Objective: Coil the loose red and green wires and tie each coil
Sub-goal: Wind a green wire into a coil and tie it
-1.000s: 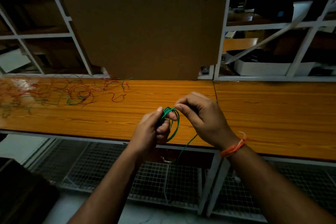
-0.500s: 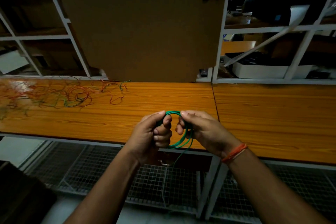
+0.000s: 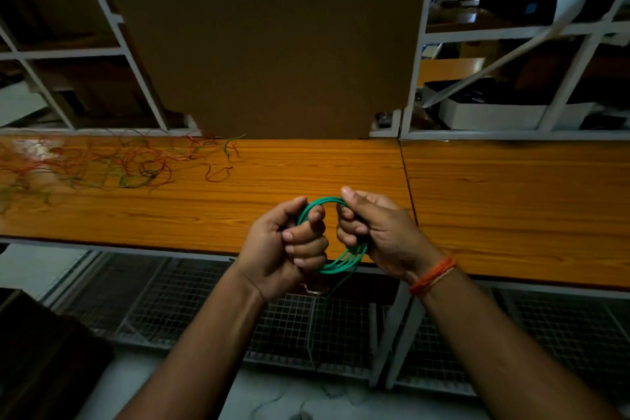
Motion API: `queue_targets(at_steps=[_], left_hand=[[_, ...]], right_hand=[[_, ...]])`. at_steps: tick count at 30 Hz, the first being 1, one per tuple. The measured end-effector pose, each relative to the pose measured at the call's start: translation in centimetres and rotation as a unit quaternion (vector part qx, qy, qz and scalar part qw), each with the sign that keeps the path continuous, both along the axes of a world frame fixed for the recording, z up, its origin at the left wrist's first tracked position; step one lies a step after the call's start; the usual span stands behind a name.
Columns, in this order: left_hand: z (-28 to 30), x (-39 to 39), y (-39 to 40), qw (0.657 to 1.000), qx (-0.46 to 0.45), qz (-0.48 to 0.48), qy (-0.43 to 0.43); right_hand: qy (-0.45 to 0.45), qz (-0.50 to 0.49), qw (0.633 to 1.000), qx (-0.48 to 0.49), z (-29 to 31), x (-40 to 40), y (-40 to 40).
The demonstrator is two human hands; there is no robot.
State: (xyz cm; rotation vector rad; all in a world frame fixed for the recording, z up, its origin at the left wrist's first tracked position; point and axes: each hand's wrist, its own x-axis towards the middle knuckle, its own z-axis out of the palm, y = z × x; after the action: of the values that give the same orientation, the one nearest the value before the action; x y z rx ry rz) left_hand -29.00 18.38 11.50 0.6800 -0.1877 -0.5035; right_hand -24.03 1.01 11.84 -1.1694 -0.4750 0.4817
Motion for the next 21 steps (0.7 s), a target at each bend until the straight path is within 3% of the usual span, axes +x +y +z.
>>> queue_targets(at_steps=[4, 7, 9, 12, 15, 18, 21], left_hand=[[-0.3, 0.4, 0.9, 0.999, -0.038, 0.020, 0.015], [-0.3, 0.5, 2.4, 0.996, -0.054, 0.062, 0.018], [-0.1, 0.5, 3.6, 0.993, -0.070, 0.094, 0.018], [0.4, 0.4, 4.9, 0.984, -0.075, 0.156, 0.026], [0.8, 0.4, 5.5, 0.973, -0.075, 0.216, 0.038], [1.0, 0.4, 5.4, 0.959, -0.068, 0.272, 0.049], [0.8, 0.6, 4.6, 0.943, -0.023, 0.328, 0.050]], right_hand=[[-0.089, -0.067, 0.989, -0.100, -1.5, 0.1, -0.3], [-0.115, -0.068, 0.984, -0.119, -3.4, 0.6, -2.0], [-0.112, -0.084, 0.983, -0.118, -5.3, 0.8, -3.2], [-0.073, -0.189, 0.972, -0.123, -8.2, 1.1, -4.5], [-0.087, -0.310, 0.925, -0.201, -10.3, 1.2, -5.3], [-0.138, -0.332, 0.892, -0.275, -11.4, 0.5, -5.5], [-0.262, -0.341, 0.836, -0.342, -10.9, -0.9, -5.4]])
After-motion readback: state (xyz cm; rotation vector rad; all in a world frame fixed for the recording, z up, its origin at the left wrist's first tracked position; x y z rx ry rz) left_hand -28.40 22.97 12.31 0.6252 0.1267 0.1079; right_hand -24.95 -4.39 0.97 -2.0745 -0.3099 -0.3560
